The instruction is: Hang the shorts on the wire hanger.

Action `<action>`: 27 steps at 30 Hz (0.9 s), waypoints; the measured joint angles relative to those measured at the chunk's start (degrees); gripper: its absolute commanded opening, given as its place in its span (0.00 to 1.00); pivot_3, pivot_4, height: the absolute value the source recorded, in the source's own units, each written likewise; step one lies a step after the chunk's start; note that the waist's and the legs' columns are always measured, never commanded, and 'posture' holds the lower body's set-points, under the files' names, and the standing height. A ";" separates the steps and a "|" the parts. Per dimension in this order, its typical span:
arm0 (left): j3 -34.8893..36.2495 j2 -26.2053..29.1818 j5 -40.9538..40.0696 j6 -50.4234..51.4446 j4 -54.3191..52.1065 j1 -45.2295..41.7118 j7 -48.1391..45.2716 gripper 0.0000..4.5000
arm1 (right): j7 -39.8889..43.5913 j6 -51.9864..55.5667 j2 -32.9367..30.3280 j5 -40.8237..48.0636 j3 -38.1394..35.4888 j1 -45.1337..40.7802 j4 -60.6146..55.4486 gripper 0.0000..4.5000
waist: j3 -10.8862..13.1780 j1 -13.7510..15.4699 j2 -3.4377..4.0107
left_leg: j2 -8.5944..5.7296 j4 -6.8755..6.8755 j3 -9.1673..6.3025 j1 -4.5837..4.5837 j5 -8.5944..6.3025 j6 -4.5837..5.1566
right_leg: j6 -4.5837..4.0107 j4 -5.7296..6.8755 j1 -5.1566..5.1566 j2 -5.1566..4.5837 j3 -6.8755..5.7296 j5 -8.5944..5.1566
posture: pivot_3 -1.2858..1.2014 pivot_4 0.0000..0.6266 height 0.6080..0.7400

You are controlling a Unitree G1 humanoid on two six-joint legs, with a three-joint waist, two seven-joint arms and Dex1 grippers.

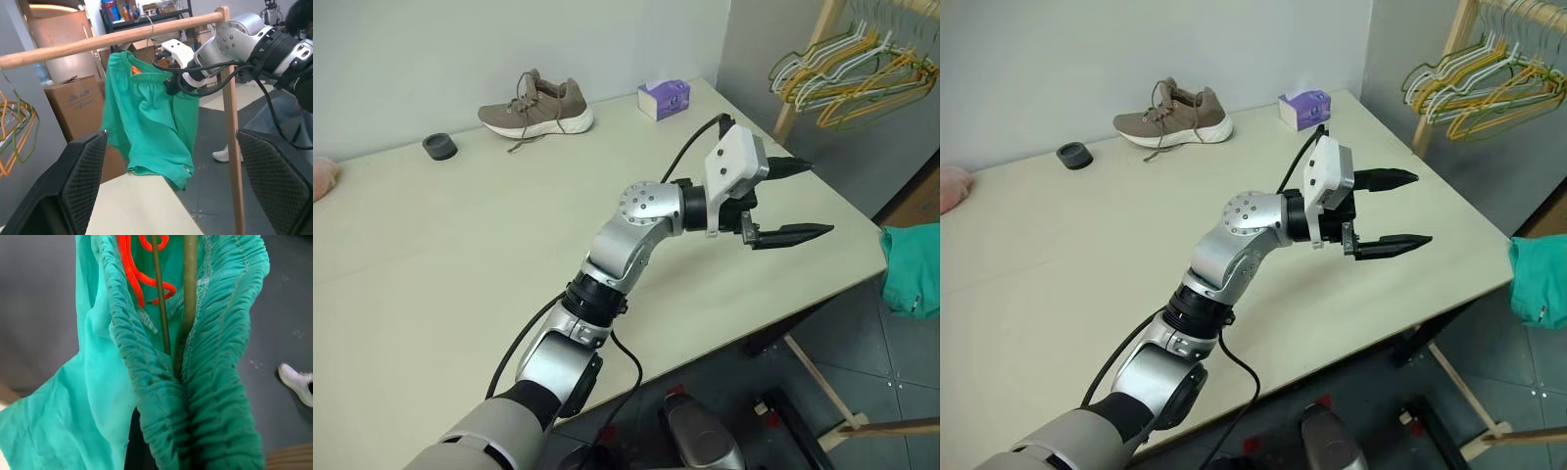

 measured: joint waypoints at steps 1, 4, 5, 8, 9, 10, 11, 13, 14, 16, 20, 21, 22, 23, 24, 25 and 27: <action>0.11 -0.09 0.02 -0.49 0.47 -0.57 0.05 0.98 | 0.04 -1.13 -1.01 0.02 1.05 -1.12 2.73 0.00 | 0.01 -0.06 -0.01 | 0.00 0.00 0.07 0.02 -0.01 0.01 | 0.02 -0.01 0.00 0.00 0.05 0.01 | 0.33 0.24 1.00; 0.65 -0.30 0.01 -1.04 1.43 -2.11 0.31 0.98 | 0.23 -4.84 -3.58 0.00 4.07 -4.19 10.23 0.00 | 0.01 -0.30 -0.01 | 0.02 -0.09 0.25 0.13 -0.03 0.03 | 0.04 -0.03 0.00 0.00 0.19 0.01 | 0.34 0.23 1.00; 0.74 -0.35 0.01 -1.23 1.91 -2.58 0.41 0.98 | 0.37 -6.09 -4.34 0.01 5.33 -5.57 13.02 0.00 | 0.01 -0.35 -0.02 | 0.01 -0.13 0.32 0.18 -0.02 0.03 | 0.04 -0.03 0.00 0.00 0.26 0.01 | 0.34 0.23 1.00; 1.31 -0.97 0.00 -1.96 3.58 -3.80 0.86 0.98 | 1.34 -9.02 -5.93 0.03 8.50 -8.66 19.58 0.00 | 0.02 -0.50 -0.02 | 0.00 -0.34 0.47 0.31 -0.01 0.01 | 0.06 -0.07 0.00 -0.02 0.37 0.01 | 0.34 0.22 1.00; 1.60 -1.14 -0.02 -2.01 3.79 -4.08 0.94 0.98 | 1.53 -9.82 -6.39 0.02 9.43 -9.57 21.68 0.00 | 0.01 -0.53 -0.02 | 0.00 -0.40 0.49 0.34 -0.01 0.01 | 0.06 -0.08 0.00 -0.03 0.39 0.01 | 0.34 0.22 1.00; 1.79 -1.25 -0.09 -2.04 4.06 -4.37 0.97 0.98 | 1.84 -10.65 -6.93 0.05 10.28 -10.14 23.61 0.00 | 0.02 -0.58 -0.04 | 0.00 -0.49 0.53 0.40 0.02 -0.03 | 0.06 -0.11 0.02 -0.03 0.41 0.00 | 0.34 0.21 1.00; 1.88 -1.27 -0.22 -1.93 4.51 -4.79 0.92 0.98 | 2.15 -11.23 -7.27 0.05 10.85 -10.53 25.05 0.00 | 0.02 -0.68 -0.03 | 0.00 -0.55 0.54 0.44 0.05 -0.08 | 0.07 -0.11 0.02 -0.03 0.41 0.00 | 0.34 0.21 1.00; 2.45 -1.41 -0.75 -1.34 5.51 -5.84 0.65 0.98 | 2.68 -12.27 -7.68 0.14 12.07 -11.20 26.91 0.00 | 0.02 -0.87 -0.02 | 0.00 -0.58 0.56 0.48 0.07 -0.13 | 0.08 -0.13 0.04 -0.03 0.43 -0.01 | 0.34 0.21 1.00; 2.83 -1.46 -0.93 -0.41 6.01 -6.74 0.30 0.98 | 2.86 -12.63 -7.77 0.34 12.35 -11.59 27.56 0.00 | 0.01 -0.94 -0.02 | 0.00 -0.58 0.57 0.49 0.11 -0.19 | 0.08 -0.13 0.05 -0.03 0.43 -0.01 | 0.35 0.21 1.00; 2.94 -1.54 -1.81 1.26 6.50 -8.69 -0.44 0.98 | 3.21 -13.13 -7.86 0.51 12.96 -11.87 28.37 0.00 | 0.01 -1.10 -0.02 | 0.00 -0.59 0.57 0.51 0.12 -0.21 | 0.09 -0.15 0.07 -0.03 0.43 -0.01 | 0.35 0.20 1.00; 3.06 -1.15 -2.91 4.47 8.25 -11.59 -2.55 0.98 | 3.90 -13.76 -7.86 0.64 13.51 -12.26 29.05 0.00 | 0.01 -1.22 -0.02 | 0.00 -0.62 0.59 0.63 0.13 -0.23 | 0.11 -0.18 0.17 -0.04 0.44 -0.02 | 0.35 0.20 1.00; 3.06 -0.86 -2.90 4.75 8.68 -11.91 -2.99 0.98 | 3.93 -14.13 -7.86 0.68 13.72 -12.26 29.17 0.00 | 0.01 -1.27 -0.02 | 0.00 -0.65 0.61 0.68 0.13 -0.23 | 0.12 -0.17 0.18 -0.04 0.46 -0.02 | 0.35 0.20 1.00; 3.05 -0.62 -2.88 4.85 9.31 -12.15 -3.53 0.98 | 3.95 -14.41 -7.86 0.73 13.89 -12.26 29.24 0.00 | 0.01 -1.31 -0.01 | 0.00 -0.66 0.62 0.71 0.13 -0.23 | 0.12 -0.17 0.19 -0.04 0.47 -0.02 | 0.35 0.20 1.00; 3.06 -0.44 -2.86 4.98 9.78 -12.21 -3.90 0.98 | 4.03 -14.50 -7.86 0.96 13.95 -12.29 29.25 0.00 | 0.00 -1.33 -0.01 | 0.00 -0.67 0.63 0.73 0.13 -0.24 | 0.13 -0.17 0.20 -0.04 0.47 -0.03 | 0.35 0.19 1.00; 3.05 -0.33 -2.82 5.09 10.16 -12.22 -4.16 0.99 | 4.15 -14.53 -7.86 1.29 13.95 -12.33 29.25 0.07 | 0.00 -1.34 0.01 | 0.01 -0.67 0.63 0.73 0.14 -0.25 | 0.14 -0.16 0.20 -0.04 0.48 -0.03 | 0.35 0.19 1.00; 3.05 -0.21 -2.71 5.15 10.58 -12.23 -4.59 1.00 | 4.24 -14.54 -7.85 1.73 13.94 -12.45 29.25 0.15 | -0.01 -1.35 0.02 | 0.01 -0.67 0.63 0.74 0.14 -0.25 | 0.15 -0.16 0.20 -0.04 0.48 -0.04 | 0.35 0.19 1.00; 3.04 -0.15 -2.43 5.13 10.79 -12.28 -5.29 1.00 | 4.28 -14.53 -7.85 2.70 13.86 -12.78 29.25 0.28 | -0.03 -1.44 0.05 | 0.01 -0.68 0.66 0.75 0.14 -0.26 | 0.15 -0.16 0.20 -0.04 0.51 -0.04 | 0.34 0.19 1.00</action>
